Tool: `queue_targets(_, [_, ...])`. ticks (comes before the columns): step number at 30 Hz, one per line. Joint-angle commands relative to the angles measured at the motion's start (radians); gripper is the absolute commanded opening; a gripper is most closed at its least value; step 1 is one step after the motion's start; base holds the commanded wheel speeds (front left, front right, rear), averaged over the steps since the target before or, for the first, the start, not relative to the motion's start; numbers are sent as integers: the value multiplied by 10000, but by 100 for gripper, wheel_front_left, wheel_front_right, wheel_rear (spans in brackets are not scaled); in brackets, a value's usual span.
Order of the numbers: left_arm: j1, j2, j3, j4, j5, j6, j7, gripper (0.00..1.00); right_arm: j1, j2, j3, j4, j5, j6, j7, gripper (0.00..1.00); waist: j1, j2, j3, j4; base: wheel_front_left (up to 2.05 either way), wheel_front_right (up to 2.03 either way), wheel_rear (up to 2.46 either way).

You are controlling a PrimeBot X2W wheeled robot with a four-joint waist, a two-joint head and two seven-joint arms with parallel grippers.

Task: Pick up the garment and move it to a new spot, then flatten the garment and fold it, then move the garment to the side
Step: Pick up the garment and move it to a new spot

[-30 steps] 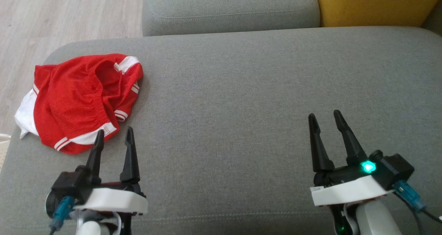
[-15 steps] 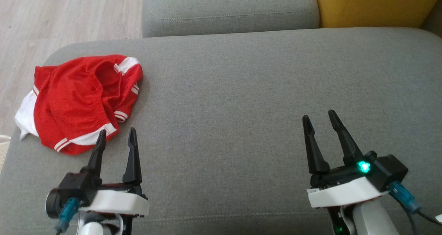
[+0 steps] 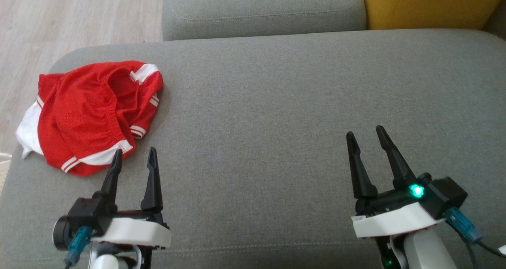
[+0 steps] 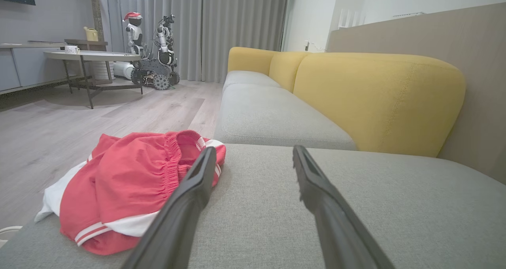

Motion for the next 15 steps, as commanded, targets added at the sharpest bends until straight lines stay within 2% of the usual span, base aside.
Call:
queue_targets(1, [-351,102,263,-314,140,30,-124,100,-504,-31,250,-401,57,73,-113,100,0,0,5,7,0,0,0])
queue_targets(9, [-353,102,263,-344,235,101,-124,100,-428,-31,175,-425,12,73,-113,100,0,0,-5,205,0,0,0])
queue_targets(15, [-363,102,224,-368,277,234,-124,100,-342,-31,203,-386,-76,73,-113,100,0,0,-79,816,0,0,0])
